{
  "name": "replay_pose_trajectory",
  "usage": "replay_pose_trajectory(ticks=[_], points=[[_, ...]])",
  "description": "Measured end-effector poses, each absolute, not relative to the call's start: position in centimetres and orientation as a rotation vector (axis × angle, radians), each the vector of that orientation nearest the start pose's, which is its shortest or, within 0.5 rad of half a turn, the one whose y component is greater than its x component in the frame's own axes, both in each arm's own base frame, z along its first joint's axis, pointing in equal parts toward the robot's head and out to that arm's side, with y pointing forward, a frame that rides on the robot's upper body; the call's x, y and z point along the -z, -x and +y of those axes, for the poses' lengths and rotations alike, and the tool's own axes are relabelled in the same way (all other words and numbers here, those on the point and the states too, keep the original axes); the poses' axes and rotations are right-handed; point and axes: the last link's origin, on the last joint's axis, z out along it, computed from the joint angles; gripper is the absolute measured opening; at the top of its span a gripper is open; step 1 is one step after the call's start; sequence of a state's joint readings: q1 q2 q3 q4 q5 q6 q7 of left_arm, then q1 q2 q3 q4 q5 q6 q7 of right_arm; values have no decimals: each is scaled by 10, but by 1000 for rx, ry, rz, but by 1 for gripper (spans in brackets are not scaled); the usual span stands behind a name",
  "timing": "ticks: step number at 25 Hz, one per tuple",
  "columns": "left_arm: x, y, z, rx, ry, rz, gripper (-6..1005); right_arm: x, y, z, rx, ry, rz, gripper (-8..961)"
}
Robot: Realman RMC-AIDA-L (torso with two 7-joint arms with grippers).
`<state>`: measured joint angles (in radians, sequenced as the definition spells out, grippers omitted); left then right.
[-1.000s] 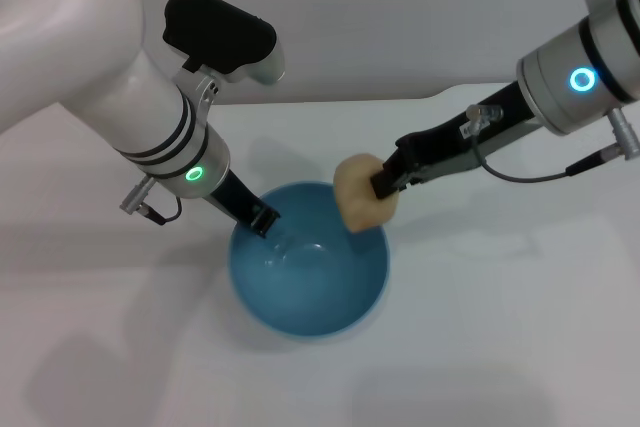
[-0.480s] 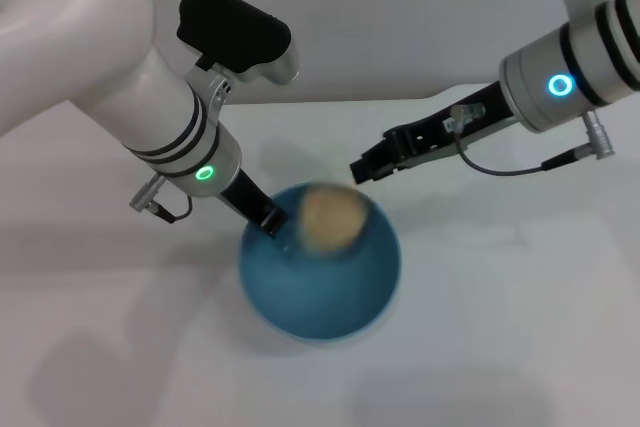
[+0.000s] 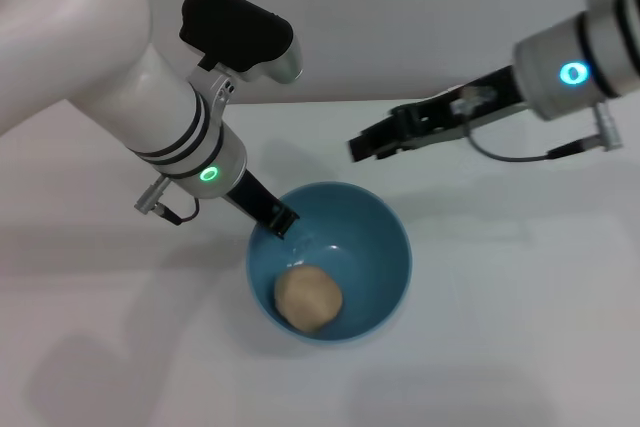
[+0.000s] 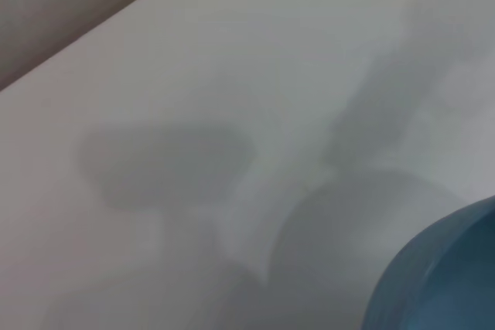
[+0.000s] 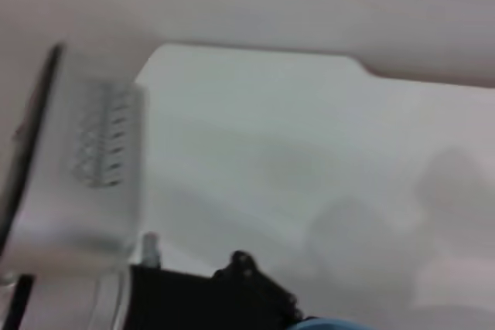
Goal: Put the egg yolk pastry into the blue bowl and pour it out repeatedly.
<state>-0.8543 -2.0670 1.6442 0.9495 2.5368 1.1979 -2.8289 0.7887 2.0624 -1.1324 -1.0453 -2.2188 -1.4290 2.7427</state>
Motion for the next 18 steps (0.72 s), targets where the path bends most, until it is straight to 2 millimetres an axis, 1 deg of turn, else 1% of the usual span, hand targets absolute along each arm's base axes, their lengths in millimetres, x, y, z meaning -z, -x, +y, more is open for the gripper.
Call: replay_pose_trajectory(ticks=[2,3,4,5,7,11,14,16,18], points=[[73,154,394,-482,2500,-960,1,-8,-146,400,-227,2486,1549,324],[73,155,395,-470,2495,-960,1,-17,-164,398,-239,2414,1621,323],[72,155,396,-442,2488,-955,1,-22,-174,396,-231,2371,1657,323],[70,155,397,-399,2479,-945,0,-22,-174,396,-231,2371,1657,323],[67,154,399,-348,2467,-931,0,-30,-196,391,-196,2283,1727,322],[58,150,403,-192,2423,-893,1,-45,-238,376,-71,2110,1853,320],[53,147,402,-40,2384,-860,1,-54,-261,363,-18,2026,1911,320],[54,146,399,75,2357,-839,0,-58,-274,355,0,1978,1944,320],[57,147,391,174,2330,-816,0,-63,-286,347,4,1934,1980,320]])
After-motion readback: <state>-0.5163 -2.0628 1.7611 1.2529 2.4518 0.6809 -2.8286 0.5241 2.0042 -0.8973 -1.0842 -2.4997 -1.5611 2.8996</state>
